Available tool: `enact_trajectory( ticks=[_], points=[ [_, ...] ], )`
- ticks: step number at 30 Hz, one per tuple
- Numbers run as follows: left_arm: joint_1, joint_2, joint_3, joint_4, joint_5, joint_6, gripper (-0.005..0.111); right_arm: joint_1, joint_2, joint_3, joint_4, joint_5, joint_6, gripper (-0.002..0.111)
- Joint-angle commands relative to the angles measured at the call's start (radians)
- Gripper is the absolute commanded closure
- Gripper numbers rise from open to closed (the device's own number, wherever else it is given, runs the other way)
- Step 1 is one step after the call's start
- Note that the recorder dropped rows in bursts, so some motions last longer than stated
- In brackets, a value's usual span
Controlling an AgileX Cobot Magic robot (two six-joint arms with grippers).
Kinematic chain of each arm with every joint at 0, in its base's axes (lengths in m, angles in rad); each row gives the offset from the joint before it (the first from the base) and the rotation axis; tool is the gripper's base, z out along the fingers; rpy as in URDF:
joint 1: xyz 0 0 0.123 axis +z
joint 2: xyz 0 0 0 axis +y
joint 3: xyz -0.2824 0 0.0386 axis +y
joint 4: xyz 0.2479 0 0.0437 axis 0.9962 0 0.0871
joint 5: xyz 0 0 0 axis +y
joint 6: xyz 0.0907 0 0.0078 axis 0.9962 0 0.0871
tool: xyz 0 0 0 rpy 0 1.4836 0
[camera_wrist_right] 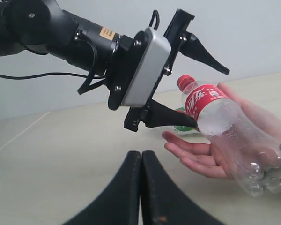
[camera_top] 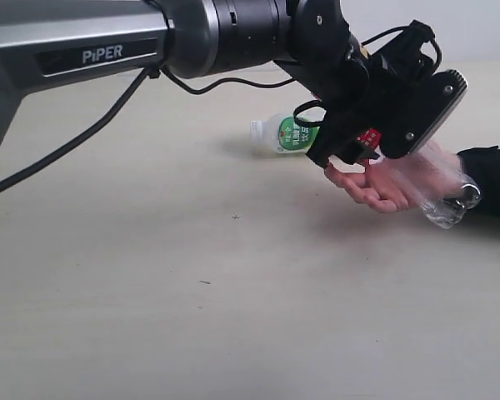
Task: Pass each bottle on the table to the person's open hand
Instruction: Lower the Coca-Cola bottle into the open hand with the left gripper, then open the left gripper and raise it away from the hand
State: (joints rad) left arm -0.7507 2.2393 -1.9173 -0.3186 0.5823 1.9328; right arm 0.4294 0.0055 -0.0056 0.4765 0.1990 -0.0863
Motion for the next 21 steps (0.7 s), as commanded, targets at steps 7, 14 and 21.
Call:
enact_trajectory(
  ticks=[7, 14, 21],
  points=[
    [-0.007, -0.096, -0.004, 0.069, 0.008, -0.285, 0.028, 0.002, -0.006, 0.006, -0.006, 0.002, -0.007, 0.108],
    [-0.007, -0.215, -0.004, 0.191, 0.093, -0.708, 0.028, 0.002, -0.006, 0.006, -0.006, 0.002, -0.007, 0.108],
    [0.015, -0.363, -0.004, 0.414, 0.457, -1.112, 0.028, 0.002, -0.006, 0.006, -0.006, 0.002, -0.007, 0.108]
  ],
)
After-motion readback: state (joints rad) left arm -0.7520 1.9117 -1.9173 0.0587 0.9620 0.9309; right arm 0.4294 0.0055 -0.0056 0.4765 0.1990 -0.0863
